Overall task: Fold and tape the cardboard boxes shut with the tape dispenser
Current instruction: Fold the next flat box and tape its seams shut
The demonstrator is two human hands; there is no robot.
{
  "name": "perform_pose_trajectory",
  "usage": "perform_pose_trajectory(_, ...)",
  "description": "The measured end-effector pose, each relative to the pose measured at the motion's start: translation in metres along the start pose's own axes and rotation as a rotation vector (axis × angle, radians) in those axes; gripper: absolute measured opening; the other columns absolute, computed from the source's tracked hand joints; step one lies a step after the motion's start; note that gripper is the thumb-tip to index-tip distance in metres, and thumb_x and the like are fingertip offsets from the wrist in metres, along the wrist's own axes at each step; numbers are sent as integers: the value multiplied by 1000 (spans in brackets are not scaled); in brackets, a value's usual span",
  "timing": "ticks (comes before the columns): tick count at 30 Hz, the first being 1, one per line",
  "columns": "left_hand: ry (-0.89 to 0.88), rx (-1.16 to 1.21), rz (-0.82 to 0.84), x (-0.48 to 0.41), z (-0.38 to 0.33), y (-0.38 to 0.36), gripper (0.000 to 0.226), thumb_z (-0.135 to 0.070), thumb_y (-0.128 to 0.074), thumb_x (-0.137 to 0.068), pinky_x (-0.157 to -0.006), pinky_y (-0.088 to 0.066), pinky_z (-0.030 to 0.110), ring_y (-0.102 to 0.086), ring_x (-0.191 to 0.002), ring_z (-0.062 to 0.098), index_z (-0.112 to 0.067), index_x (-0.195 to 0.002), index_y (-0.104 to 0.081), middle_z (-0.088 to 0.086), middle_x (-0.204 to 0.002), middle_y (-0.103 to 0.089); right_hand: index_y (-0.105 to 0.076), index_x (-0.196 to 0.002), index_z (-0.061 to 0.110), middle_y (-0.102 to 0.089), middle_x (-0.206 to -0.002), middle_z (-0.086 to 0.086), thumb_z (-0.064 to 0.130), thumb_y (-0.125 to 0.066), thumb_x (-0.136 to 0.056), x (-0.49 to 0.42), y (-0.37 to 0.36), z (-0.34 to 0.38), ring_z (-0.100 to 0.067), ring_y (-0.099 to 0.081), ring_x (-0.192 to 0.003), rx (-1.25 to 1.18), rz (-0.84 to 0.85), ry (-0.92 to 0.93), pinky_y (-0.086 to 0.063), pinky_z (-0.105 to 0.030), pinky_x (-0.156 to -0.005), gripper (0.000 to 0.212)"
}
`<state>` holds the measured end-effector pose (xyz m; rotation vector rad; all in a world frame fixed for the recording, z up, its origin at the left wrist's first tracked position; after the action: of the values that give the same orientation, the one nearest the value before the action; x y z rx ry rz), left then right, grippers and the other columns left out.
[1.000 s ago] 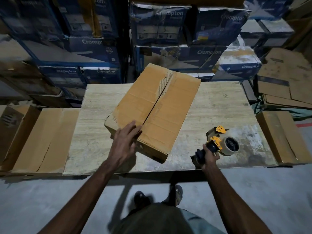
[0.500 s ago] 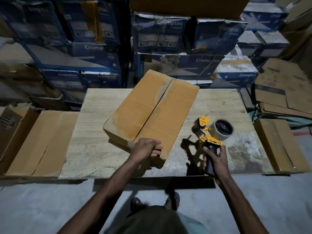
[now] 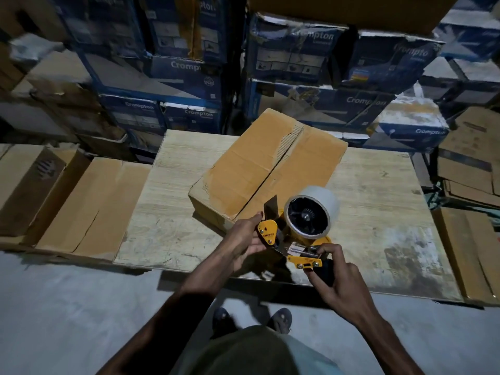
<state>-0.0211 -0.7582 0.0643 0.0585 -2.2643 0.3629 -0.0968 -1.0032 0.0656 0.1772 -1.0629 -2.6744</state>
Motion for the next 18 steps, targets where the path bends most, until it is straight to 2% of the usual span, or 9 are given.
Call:
perform_pose_trajectory(4, 95, 218, -2, 3, 11, 16, 35, -24, -57, -106, -67, -65, 36, -77, -87, 30, 3, -127, -60, 25, -101, -77, -32, -120, 50, -48, -57, 1, 25, -74, -92, -3, -6, 1, -14, -41, -48, 49, 34, 35, -25, -25, -48, 56)
perform_pose_trajectory(7, 165, 278, -12, 8, 20, 24, 13, 0, -57, -101, -55, -63, 32, -77, -67, 28, 8, -111, -61, 24, -81, -75, -30, -121, 52, -50, -57, 3, 23, -75, -91, -4, -8, 4, -14, -43, -49, 83, 49, 52, -29, -26, -48, 61)
perform_pose_trajectory(9, 207, 302, -14, 9, 26, 27, 7, 8, -53, -100, -52, -62, 32, -76, -63, 28, 7, -102, -60, 25, -76, -74, -30, -120, 50, -49, -57, 5, 21, -77, -90, -6, -10, 5, -13, -43, -49, 99, 56, 67, -29, -24, -47, 63)
perform_pose_trajectory(11, 234, 323, -11, 8, 30, 29, 12, 4, -49, -103, -53, -63, 34, -76, -62, 28, 8, -102, -60, 25, -76, -74, -34, -121, 44, -48, -56, 7, 18, -78, -88, -7, -11, 7, -11, -42, -48, 117, 75, 75, -26, -20, -47, 61)
perform_pose_trajectory(15, 271, 349, 6, 4, 31, 40, 26, -10, -41, -108, -64, -64, 39, -75, -82, 34, 7, -112, -61, 26, -87, -76, -39, -122, 35, -44, -53, 11, 17, -80, -86, -7, -14, 11, -8, -41, -46, 151, 101, 58, -27, -18, -47, 57)
perform_pose_trajectory(18, 282, 320, 21, 4, 30, 50, 20, -5, -47, -106, -56, -63, 36, -78, -72, 33, 9, -108, -61, 28, -87, -75, -40, -125, 33, -39, -52, 16, 17, -80, -86, -7, -16, 16, -6, -42, -46, 169, 124, 58, -26, -15, -47, 58)
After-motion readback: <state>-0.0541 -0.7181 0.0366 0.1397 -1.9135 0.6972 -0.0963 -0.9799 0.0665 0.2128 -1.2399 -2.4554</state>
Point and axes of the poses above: each hand's wrist, its own x-axis away from the middle knuckle, its own y-axis out of the back of the hand, z = x × y, the point moved 1 cm from there along -x, towards the middle knuckle
